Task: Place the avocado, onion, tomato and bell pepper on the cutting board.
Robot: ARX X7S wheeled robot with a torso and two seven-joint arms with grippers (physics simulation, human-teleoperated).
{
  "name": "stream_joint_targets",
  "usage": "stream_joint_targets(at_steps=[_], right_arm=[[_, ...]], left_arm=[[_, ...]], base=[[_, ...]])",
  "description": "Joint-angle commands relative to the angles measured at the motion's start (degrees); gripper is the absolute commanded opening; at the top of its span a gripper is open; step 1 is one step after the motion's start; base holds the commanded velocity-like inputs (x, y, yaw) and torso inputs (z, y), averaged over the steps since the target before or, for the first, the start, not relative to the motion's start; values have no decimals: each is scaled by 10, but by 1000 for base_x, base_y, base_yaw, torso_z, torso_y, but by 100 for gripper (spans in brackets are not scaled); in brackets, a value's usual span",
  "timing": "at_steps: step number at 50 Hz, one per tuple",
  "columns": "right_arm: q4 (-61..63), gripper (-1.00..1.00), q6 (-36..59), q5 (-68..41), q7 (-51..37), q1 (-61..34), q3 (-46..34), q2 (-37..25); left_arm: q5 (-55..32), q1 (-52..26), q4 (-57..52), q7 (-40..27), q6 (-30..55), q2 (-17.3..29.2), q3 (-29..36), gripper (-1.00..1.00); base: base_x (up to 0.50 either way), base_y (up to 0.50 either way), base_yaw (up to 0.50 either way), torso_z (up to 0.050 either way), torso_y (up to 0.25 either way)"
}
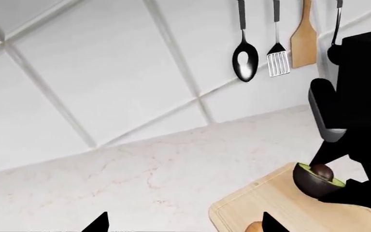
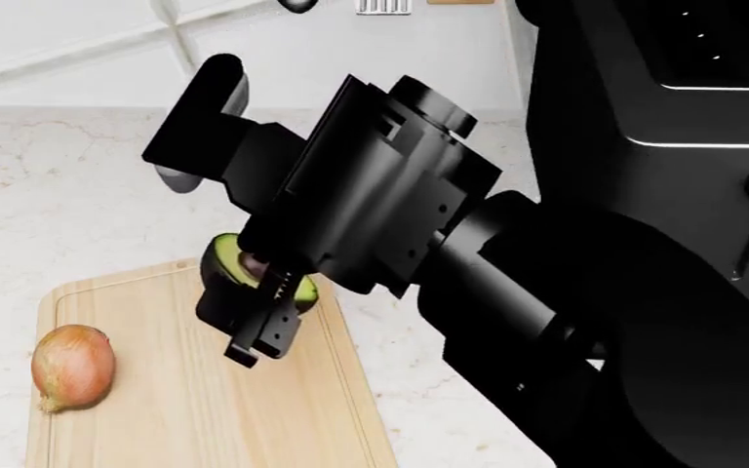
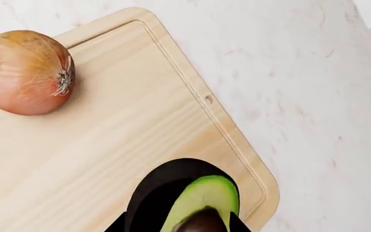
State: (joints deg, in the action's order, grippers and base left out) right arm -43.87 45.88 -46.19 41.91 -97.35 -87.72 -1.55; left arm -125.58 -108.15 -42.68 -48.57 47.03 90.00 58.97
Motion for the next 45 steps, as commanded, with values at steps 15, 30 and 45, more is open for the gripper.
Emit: stream_joint_targets(at_steps=[15,30,45], right_arm=[[12,100,-22,-14,6,-40,-4,15],[159,100,54,-56,-31,-149,22,-55],[423,100,227,-204,-267,-209,152,-227]], left_arm=[[-7,-7,14,8,12,0,-39,100],[-12,-6,8,13,16,0,-49,100],[32,19,9,72,14,-1,-35,100]], base=[[0,0,0,0,0],[0,0,0,0,0],[0,0,0,0,0]])
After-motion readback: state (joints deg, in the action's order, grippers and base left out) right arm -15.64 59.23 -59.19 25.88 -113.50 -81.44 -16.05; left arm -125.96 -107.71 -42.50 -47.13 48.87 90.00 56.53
